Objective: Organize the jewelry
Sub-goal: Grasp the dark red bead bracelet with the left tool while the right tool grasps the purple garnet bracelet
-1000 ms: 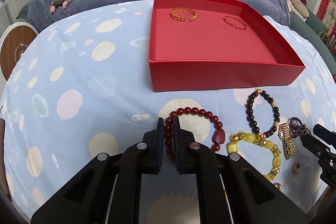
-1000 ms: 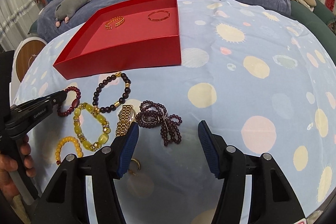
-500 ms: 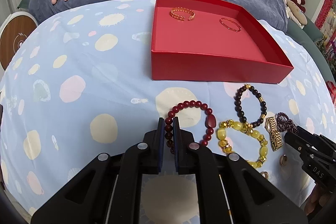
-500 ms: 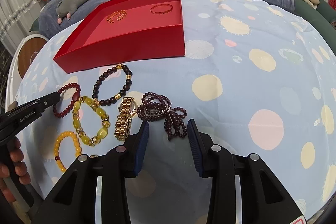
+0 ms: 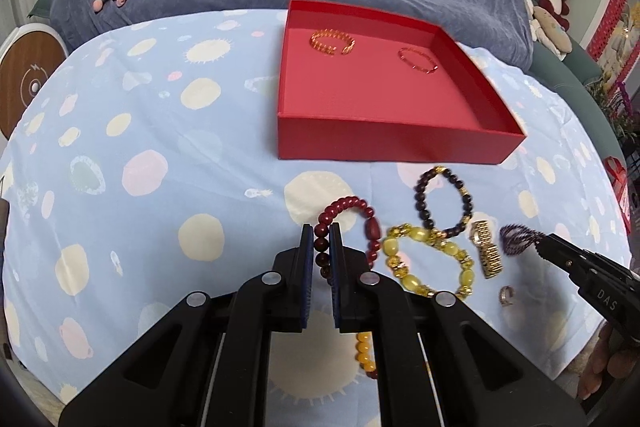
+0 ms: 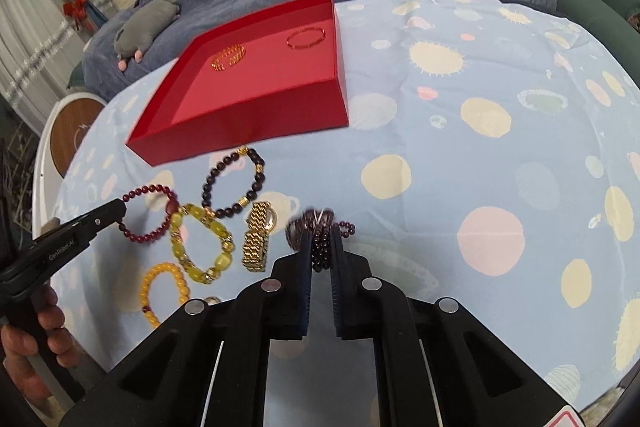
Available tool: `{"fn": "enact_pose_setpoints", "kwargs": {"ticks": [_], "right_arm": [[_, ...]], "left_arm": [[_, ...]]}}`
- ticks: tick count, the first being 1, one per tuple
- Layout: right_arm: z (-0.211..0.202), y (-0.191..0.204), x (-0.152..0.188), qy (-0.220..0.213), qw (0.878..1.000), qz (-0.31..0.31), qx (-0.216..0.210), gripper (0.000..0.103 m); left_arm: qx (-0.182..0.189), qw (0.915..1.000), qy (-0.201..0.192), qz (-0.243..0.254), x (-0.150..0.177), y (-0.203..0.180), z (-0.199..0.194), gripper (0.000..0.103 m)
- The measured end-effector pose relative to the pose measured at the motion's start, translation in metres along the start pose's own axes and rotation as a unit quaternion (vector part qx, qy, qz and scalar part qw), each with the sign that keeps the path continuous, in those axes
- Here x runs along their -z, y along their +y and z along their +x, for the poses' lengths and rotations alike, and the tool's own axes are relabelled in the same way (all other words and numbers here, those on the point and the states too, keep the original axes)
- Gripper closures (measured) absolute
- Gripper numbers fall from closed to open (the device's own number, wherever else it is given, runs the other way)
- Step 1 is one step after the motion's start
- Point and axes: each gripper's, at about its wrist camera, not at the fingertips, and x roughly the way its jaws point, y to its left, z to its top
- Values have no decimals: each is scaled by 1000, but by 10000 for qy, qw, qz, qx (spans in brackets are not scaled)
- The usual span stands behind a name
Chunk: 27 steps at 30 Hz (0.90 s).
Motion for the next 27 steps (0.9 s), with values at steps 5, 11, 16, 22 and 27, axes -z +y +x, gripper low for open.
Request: {"fn": "enact_pose_setpoints", "kwargs": {"ticks": [5,11,16,22,27], "right_arm": [[-19,3,-14,-165,9998,-1,-107,102],[-36,9,-31,-367,9991,-106,-208,102],[-42,15,-50,-519,9980,-172,-331,103],[-49,17,-70,-659,9971,-348,-178,102],[-29,8,-35,-315,9988,-366,95,69]], "left_arm": [[153,9997,-168,55,-14,-3,-19,96],[280,9991,-307,-23,-31,-2,-33,96],[350,9984,-444,-11,-49,-3,-43,96],[359,9973,-640,93,-73,-5,-50,96],[405,9977,-546,70,-67,-7,-44,95]]}}
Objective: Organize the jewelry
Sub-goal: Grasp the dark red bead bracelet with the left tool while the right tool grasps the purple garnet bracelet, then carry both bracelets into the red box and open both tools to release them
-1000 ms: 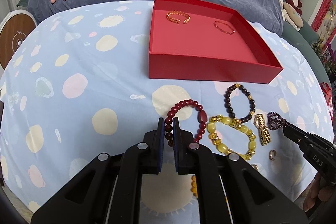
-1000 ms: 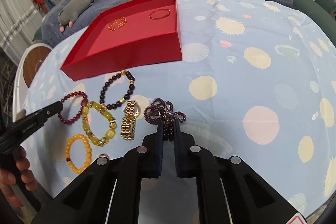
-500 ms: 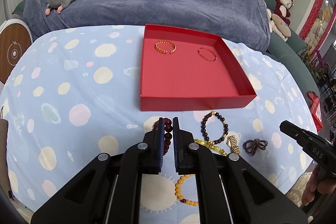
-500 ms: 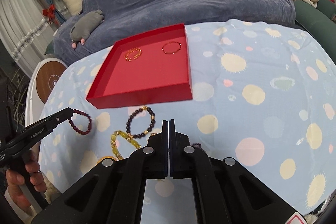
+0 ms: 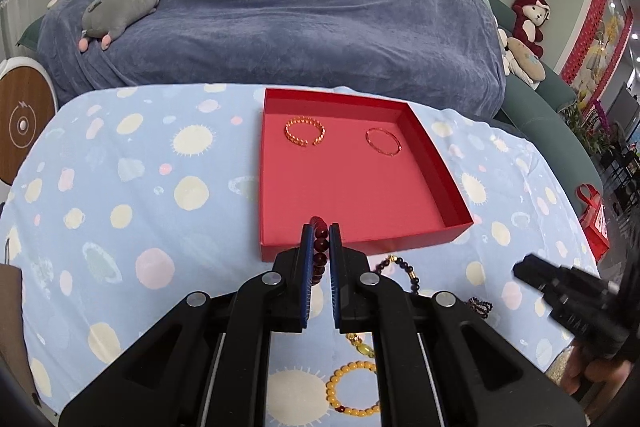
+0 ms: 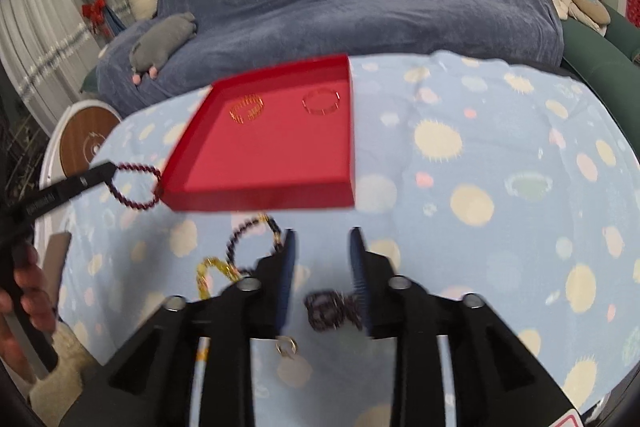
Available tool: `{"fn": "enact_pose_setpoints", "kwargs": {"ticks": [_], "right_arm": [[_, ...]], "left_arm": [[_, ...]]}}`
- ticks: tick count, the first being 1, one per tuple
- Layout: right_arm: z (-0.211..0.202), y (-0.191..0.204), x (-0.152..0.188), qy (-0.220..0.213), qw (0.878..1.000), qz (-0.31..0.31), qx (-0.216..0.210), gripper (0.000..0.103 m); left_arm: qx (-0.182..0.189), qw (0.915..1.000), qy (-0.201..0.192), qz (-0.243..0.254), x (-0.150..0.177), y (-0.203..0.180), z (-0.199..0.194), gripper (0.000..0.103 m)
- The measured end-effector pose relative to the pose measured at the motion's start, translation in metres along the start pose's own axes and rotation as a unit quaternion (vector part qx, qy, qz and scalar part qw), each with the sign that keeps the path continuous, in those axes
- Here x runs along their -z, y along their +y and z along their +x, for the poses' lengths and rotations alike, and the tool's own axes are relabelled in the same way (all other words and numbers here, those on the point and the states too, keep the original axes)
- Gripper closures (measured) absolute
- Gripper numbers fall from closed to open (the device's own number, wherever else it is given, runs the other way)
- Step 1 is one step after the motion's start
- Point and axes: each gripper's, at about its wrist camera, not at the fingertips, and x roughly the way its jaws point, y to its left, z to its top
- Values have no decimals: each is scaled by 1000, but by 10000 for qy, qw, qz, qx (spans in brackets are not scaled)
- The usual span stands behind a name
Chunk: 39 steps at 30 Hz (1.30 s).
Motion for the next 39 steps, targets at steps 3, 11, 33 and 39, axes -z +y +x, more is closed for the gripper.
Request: {"fn": "enact_pose_setpoints", "kwargs": {"ticks": [3,11,33,39], "right_arm": [[15,-7,22,254,9996,63,73,69],[35,-23,48,528,9982,234,131,69],[-5,0,-29,-279,9982,138,-506,96],[9,14,-87,-525,9972,-114,-520,96]], "left_arm": [[2,9999,127,-28,11,-1,5,95],[29,9991,405,-151,35,0,13,95],[123,9996,232,-111,10,1,10,95],[120,9999,20,42,-30,-3,24,95]]}}
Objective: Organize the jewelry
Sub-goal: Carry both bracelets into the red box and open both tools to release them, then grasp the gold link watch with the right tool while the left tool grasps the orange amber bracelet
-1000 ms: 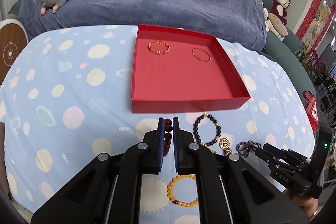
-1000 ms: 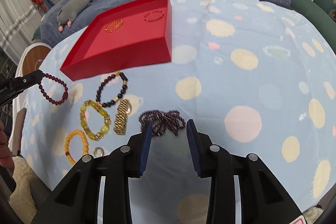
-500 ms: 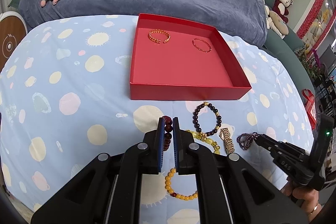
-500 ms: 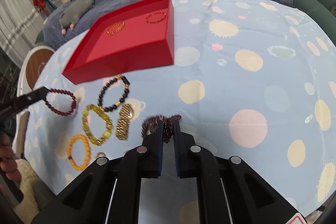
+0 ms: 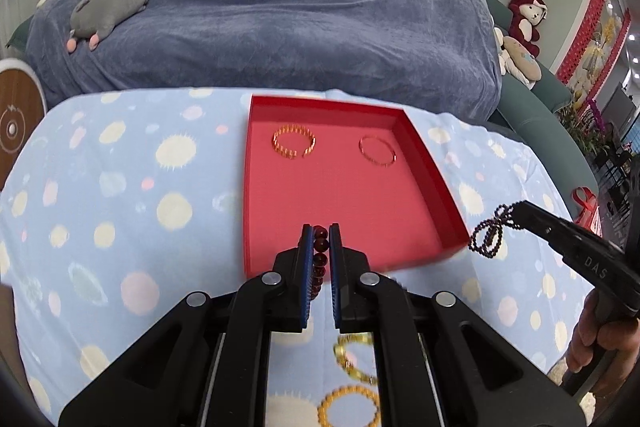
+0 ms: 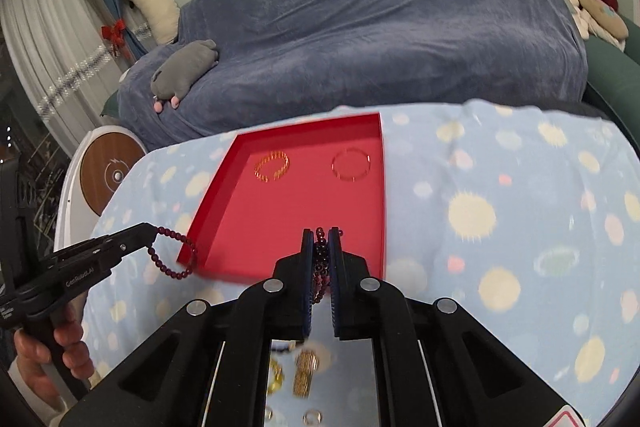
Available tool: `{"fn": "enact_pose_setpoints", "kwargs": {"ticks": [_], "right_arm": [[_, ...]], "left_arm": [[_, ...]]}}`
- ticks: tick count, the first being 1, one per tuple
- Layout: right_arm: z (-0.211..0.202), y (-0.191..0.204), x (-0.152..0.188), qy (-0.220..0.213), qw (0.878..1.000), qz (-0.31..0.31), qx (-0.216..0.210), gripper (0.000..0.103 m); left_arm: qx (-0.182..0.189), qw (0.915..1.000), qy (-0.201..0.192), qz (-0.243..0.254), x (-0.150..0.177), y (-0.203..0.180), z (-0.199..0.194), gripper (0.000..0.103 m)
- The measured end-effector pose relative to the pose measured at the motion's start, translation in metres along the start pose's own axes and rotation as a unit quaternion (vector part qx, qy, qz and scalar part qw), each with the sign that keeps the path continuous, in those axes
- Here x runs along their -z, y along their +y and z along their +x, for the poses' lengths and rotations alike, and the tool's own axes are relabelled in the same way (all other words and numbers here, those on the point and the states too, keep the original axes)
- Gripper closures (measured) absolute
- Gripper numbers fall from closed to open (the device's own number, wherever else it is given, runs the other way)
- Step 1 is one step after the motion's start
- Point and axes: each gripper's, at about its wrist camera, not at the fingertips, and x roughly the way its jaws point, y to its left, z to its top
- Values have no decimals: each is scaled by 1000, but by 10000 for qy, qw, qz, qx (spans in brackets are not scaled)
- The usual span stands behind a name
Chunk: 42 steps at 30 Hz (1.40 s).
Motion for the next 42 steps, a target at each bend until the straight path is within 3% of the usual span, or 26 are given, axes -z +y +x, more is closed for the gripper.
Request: {"fn": "enact_pose_setpoints", "kwargs": {"ticks": [6,14,17,19,21,28,42], "right_arm": [[50,-2,-25,361,9990,-129,220,96],[125,4,-34,1145,9906,-305,677,96],[138,6,-41,968,9941,-157,464,91],[135,7,-45,753,9967,-44,313,78],[125,7,-46,519,9983,23,258,71],[87,4,-18,334,9989,-87,306,69],[26,10,63,510,9978,-146,406,69]], "left_arm": [[23,9999,126,-72,-31,1,45,95],[-119,9981,582,-136,-40,6,105,95],[-132,9986,470,-205,-47,8,114,89],[-240,9988,333,-276,-52,11,115,55],[-277,9987,73,-421,-56,15,109,47],[-332,9985,8,-429,-49,21,91,47],[-511,9983,151,-224,23,9,35,47]]}}
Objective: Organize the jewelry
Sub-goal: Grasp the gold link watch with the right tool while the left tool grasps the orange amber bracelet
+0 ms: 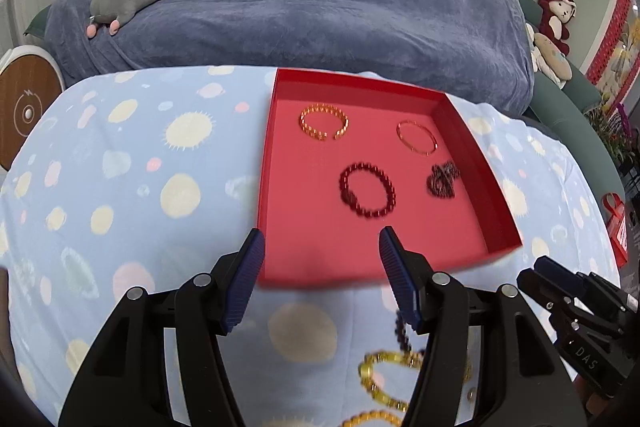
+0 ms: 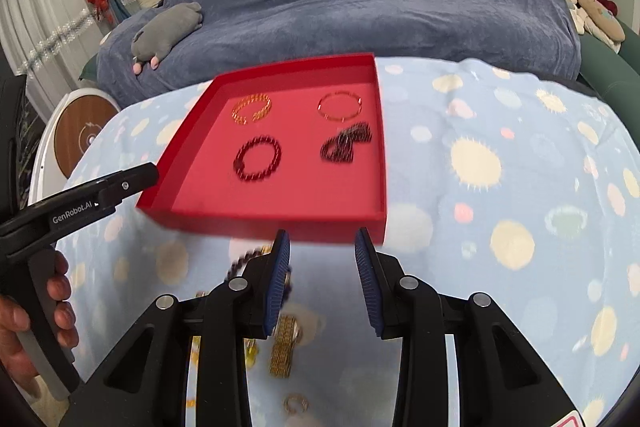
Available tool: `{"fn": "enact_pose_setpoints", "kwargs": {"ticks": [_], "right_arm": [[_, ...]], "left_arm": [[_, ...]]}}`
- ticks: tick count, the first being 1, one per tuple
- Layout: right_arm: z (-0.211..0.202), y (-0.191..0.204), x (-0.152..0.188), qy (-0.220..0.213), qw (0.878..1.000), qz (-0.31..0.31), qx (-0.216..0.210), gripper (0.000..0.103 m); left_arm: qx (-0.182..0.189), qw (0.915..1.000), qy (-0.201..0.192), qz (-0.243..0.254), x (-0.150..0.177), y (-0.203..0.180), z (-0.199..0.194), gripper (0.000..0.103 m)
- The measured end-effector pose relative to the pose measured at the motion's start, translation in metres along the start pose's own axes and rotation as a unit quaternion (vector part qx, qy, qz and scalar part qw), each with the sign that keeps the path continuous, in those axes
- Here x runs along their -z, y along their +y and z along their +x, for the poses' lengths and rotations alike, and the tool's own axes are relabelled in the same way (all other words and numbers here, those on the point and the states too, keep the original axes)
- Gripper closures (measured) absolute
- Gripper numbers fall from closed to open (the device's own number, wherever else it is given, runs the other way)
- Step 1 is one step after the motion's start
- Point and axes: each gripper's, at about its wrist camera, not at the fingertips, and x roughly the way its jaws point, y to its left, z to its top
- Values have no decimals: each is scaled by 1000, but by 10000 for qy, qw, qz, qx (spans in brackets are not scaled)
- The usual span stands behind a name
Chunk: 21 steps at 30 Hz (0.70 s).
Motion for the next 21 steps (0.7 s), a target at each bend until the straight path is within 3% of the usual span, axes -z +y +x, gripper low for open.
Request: {"fn": "enact_pose_setpoints", "kwargs": {"ticks": [11,21], "right_arm": [[2,18,64,424,9990,-66,-102,72],[14,23,77,508,9986,-100,-112,76]], "left_arm": [[-218,9990,332,-205,63,5,-10,47],[-153,9975,576,-375,91,2,-2,47]]}}
